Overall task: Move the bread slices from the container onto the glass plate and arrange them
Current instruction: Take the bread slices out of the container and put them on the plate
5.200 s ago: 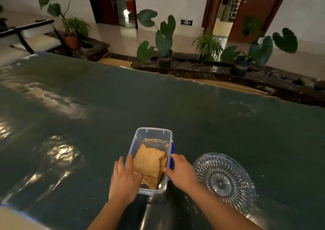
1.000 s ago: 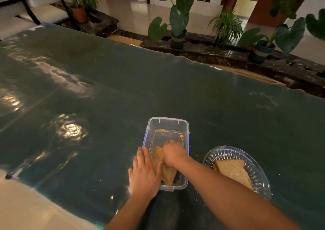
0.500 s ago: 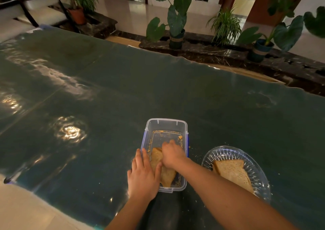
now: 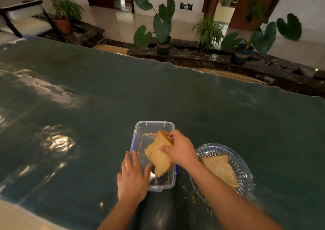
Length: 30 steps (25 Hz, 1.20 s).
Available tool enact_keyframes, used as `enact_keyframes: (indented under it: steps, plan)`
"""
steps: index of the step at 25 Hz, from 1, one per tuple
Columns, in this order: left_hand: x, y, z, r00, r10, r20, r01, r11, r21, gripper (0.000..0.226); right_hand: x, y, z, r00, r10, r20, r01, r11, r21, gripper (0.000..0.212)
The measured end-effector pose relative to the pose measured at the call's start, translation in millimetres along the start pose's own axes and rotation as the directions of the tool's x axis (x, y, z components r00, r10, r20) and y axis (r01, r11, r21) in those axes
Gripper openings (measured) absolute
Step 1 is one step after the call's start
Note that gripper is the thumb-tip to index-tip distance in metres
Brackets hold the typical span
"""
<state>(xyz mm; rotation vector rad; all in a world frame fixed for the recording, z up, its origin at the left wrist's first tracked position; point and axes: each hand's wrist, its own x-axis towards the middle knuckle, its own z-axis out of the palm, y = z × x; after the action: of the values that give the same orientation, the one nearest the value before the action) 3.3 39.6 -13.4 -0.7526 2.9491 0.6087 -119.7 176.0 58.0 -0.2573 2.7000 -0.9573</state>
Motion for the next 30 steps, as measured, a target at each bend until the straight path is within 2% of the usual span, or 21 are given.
enact_keyframes:
  steps: [7,11,15,17,20,23,27,30]
  plan:
    - [-11.3,4.3,-4.8,1.0,0.01,0.02,-0.011,0.999,0.049,0.091,-36.4,64.0,-85.0,0.966,0.206,-0.155,-0.123,0.898,0.422,0.043]
    - [-17.1,6.7,-8.4,1.0,0.019,0.018,-0.021,0.995,0.098,0.086,-55.1,120.9,-105.4,0.919,0.37,-0.136,-0.237,0.795,0.559,0.043]
    - [-28.1,18.2,-11.4,0.997,0.081,-0.003,-0.08,0.99,0.113,0.077,-66.4,175.6,-93.2,0.867,0.494,-0.07,-0.342,0.691,0.637,0.047]
    - [-35.3,27.9,-11.1,0.991,0.133,0.003,-0.133,0.985,0.108,0.076,-69.9,195.5,-81.5,0.843,0.535,-0.06,-0.388,0.679,0.623,0.048]
    - [-44.3,42.8,-7.5,0.977,0.214,0.026,-0.215,0.972,0.098,0.075,-71.8,213.5,-68.5,0.832,0.538,-0.138,-0.444,0.793,0.417,0.047]
    - [-53.9,56.8,1.1,0.957,0.286,0.056,-0.29,0.953,0.086,0.078,-74.2,218.9,-64.9,0.859,0.478,-0.184,-0.421,0.864,0.277,0.047]
    - [-53.8,60.2,10.7,0.952,0.284,0.118,-0.297,0.947,0.122,0.078,-74.7,219.6,-62.7,0.87,0.46,-0.179,-0.407,0.873,0.267,0.056]
    - [-45.0,53.3,14.2,0.94,0.313,0.136,-0.331,0.933,0.14,0.063,-70.5,218.2,-62.8,0.872,0.452,-0.187,-0.401,0.88,0.256,0.052]
